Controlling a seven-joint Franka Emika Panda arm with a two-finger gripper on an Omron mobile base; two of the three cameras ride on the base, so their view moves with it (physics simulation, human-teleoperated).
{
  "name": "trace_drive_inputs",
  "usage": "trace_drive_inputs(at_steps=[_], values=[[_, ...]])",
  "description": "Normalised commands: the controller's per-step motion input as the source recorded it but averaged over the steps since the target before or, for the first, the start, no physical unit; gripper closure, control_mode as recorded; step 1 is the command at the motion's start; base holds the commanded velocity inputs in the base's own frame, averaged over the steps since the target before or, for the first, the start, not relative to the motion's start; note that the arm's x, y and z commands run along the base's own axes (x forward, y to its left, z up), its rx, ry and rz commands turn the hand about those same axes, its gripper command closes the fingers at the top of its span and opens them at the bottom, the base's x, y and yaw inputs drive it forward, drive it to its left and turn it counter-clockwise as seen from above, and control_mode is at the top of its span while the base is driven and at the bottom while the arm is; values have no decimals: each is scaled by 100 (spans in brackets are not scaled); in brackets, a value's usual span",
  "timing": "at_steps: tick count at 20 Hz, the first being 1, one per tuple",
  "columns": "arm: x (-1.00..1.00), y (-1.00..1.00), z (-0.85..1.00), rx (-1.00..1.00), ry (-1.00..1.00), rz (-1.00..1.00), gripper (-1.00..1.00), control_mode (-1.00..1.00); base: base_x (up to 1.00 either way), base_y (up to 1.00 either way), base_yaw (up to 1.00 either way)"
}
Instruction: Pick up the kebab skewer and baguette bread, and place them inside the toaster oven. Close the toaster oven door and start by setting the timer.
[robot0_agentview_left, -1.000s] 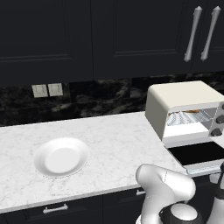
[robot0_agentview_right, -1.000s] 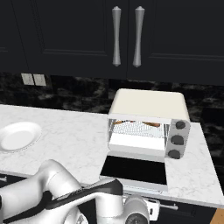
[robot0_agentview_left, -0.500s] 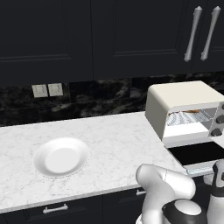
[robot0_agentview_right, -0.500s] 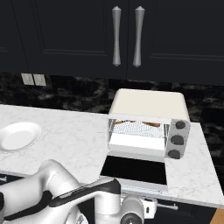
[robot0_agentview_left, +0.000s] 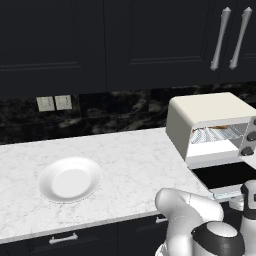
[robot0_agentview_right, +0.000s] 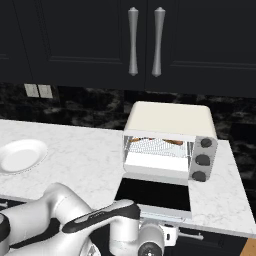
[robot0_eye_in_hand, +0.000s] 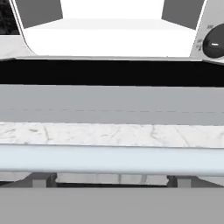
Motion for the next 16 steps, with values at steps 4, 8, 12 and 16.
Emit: trace_drive_inputs(at_steps=[4,8,12,16], values=[[19,0,0,0,0,0,-100,-100,0,0,0],[6,0,0,0,0,0,-100,-100,0,0,0],[0,0,5,0,-6,0,-100,-100,0,0,0],[1,0,28,0,-8,0,-100,-100,0,0,0]])
